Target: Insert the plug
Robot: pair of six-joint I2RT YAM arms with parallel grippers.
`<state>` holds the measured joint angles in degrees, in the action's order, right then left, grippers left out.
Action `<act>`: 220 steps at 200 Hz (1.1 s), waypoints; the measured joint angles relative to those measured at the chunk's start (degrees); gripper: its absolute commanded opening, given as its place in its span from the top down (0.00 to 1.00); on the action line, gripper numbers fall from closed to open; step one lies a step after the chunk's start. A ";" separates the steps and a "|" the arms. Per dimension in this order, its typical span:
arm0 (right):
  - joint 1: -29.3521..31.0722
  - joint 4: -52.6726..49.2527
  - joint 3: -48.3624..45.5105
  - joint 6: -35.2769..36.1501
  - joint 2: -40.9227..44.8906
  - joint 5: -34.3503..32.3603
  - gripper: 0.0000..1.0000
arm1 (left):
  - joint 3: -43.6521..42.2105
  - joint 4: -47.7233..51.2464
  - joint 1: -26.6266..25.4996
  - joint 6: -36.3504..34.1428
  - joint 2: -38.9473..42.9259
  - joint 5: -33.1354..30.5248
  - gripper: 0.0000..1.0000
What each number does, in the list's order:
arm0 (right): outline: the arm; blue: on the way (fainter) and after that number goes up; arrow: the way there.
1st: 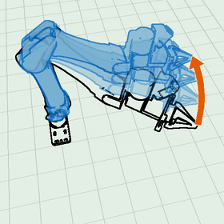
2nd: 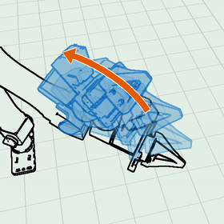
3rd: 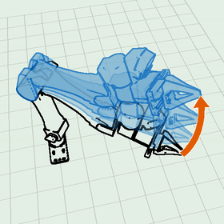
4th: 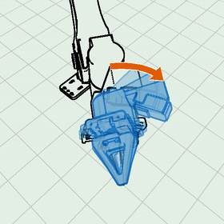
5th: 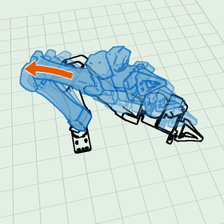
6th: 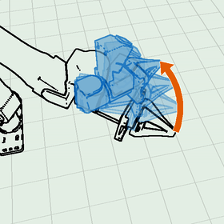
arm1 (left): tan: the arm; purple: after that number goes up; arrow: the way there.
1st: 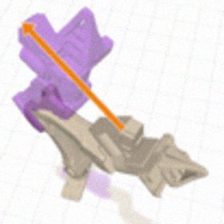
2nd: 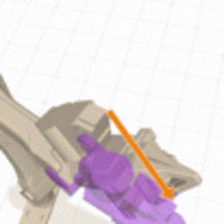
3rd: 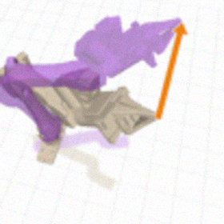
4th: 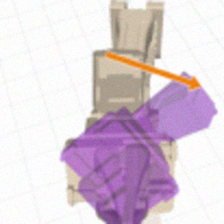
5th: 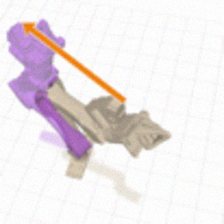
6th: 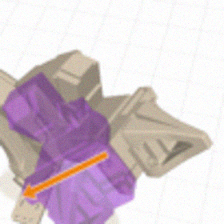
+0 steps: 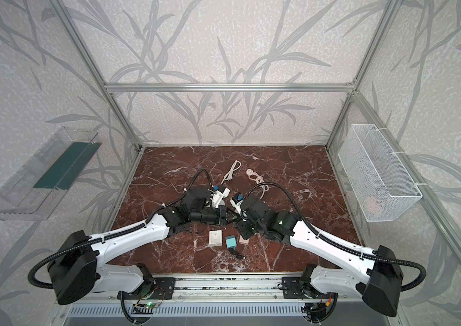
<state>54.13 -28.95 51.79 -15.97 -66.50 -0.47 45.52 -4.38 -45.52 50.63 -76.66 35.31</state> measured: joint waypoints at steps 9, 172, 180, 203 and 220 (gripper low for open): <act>0.00 0.09 0.00 0.02 0.00 -0.20 0.75 | -0.15 -0.57 0.07 0.11 -0.04 0.04 1.00; -1.27 37.97 -24.98 6.16 15.63 -5.95 0.17 | -10.80 -40.41 10.80 35.76 -1.51 3.61 1.00; -1.27 39.69 -24.98 6.80 14.84 -6.27 0.18 | -10.86 -41.29 10.80 36.74 -1.51 3.54 1.00; -1.27 45.07 -24.98 8.79 13.92 -7.50 0.19 | -10.86 -43.67 10.80 39.10 -1.51 3.34 1.00; -1.27 48.92 -24.98 10.32 14.01 -8.72 0.20 | -10.88 -44.52 10.80 40.00 -1.51 3.28 1.00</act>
<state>52.86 19.97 26.81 -5.65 -52.49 -9.19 34.63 -48.90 -34.72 90.63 -78.17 38.59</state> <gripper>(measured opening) 0.807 0.220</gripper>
